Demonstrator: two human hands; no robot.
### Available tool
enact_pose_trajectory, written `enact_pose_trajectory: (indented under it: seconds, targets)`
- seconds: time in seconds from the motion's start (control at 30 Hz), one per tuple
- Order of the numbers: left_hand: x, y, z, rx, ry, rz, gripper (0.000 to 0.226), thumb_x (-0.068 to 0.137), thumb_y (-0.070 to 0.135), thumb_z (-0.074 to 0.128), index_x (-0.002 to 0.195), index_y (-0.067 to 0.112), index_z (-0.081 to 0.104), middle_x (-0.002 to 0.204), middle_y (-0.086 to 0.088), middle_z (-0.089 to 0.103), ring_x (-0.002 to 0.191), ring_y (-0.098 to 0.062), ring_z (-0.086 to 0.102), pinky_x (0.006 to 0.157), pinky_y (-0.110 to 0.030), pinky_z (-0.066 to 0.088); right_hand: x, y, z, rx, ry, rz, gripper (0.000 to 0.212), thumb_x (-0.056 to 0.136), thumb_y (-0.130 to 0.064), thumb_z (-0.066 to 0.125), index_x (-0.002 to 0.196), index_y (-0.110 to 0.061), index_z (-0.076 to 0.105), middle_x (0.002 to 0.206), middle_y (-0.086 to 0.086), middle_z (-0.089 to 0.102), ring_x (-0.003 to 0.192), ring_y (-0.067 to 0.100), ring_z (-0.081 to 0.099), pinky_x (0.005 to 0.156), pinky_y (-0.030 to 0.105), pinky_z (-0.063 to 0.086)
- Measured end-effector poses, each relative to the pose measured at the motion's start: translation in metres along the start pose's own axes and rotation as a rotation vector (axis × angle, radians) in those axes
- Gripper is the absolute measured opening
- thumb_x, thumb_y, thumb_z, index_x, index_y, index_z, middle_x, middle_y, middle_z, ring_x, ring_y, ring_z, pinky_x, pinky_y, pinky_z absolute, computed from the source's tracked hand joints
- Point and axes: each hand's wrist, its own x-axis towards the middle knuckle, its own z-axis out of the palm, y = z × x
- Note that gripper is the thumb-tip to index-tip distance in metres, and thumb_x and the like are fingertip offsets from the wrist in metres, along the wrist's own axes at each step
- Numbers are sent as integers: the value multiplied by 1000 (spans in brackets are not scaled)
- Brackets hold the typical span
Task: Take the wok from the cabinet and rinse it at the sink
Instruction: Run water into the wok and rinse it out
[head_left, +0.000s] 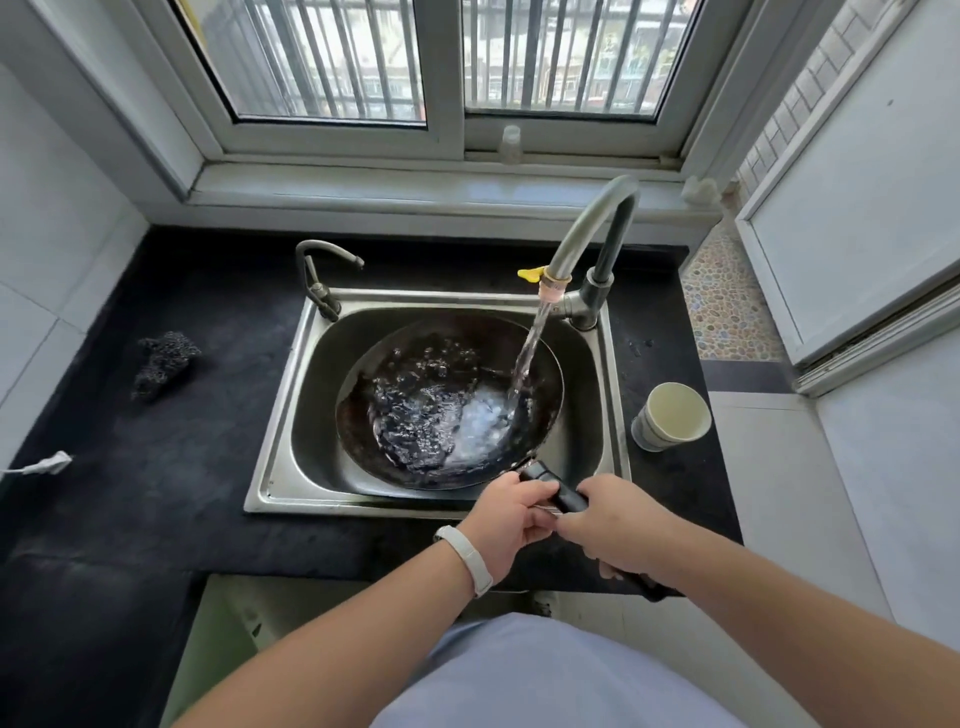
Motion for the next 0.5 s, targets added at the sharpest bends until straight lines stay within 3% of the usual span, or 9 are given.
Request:
enact_pose_trajectory:
  seconds: [0.2,0.3,0.5]
  targets:
    - [-1,-10,-6,3,147,-23,13,92,7,57,84,9,48,68,-8,54,44,-10,44,46,-18,39,-5,-2,8,227,-150,65,27,88,-23,62,104,-2,62,61,4,56,40,14,51,42,24,43]
    - [-3,-11,-9,61,177,-5,18,92,9,59,80,9,46,62,-5,51,45,-10,40,44,-18,34,-7,-3,10,353,-198,75,25,88,-17,60,109,-3,64,60,3,54,41,12,48,40,21,40]
    - [-10,-14,-16,211,153,78,20,91,18,65,80,11,49,63,-4,53,47,-9,43,43,-19,37,-10,2,16,560,-277,111,8,91,-9,56,91,-10,64,55,1,49,40,11,42,38,20,35]
